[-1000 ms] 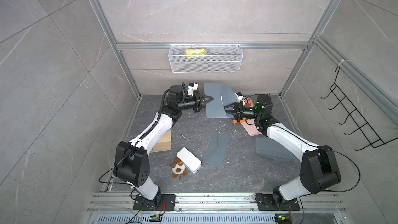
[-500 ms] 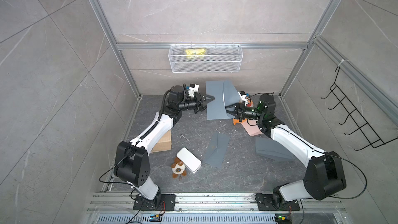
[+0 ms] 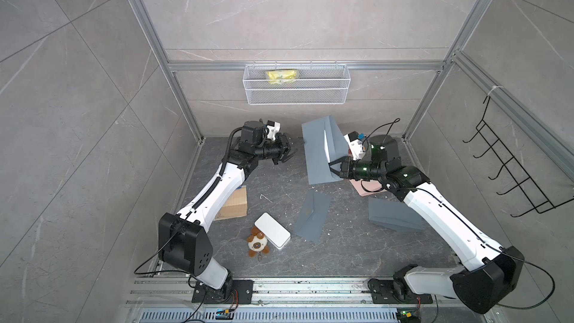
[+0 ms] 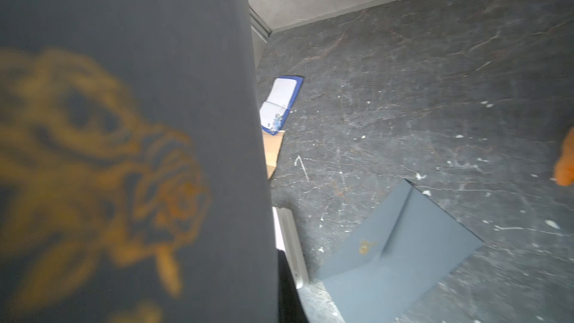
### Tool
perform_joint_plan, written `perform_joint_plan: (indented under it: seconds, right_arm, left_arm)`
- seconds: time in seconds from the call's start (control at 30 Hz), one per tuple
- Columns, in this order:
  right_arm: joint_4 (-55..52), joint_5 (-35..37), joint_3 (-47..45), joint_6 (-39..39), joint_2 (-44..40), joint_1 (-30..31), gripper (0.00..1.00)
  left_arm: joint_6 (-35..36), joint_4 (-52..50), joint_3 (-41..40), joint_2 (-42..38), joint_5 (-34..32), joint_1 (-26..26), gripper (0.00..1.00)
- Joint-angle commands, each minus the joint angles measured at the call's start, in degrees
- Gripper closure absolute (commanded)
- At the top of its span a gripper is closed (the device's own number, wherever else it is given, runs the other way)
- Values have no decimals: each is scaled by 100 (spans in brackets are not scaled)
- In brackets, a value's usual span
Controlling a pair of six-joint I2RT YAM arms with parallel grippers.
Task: Take the letter paper out of the envelope
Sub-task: Pick up the envelope from the envelope, then take out the letter paper from the envelope.
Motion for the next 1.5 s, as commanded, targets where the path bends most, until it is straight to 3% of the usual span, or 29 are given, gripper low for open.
perform_joint_plan:
  seconds: [0.0,0.23,0.5,1.03,1.47]
  right_arm:
    - [-432,1148,207,-713,-112,239,100]
    - [-401,1940,128,-1089,-144,542,100]
    - [-200,2318,25,-1311,-143,778,100]
    - [-437,3266,256,-1793,13,1243,100]
    - [-472,3088,313,-1655,1,1432,100]
  left_arm:
    - [-8,-28,521,-14,-110,-310,58]
    - [-56,-253,1079,259,-437,-786,70]
    - [25,-772,1435,436,-701,-1047,81]
    - [533,-1840,1889,613,-1215,-1223,80]
    - [887,-2362,2159,791,-1571,-1289,75]
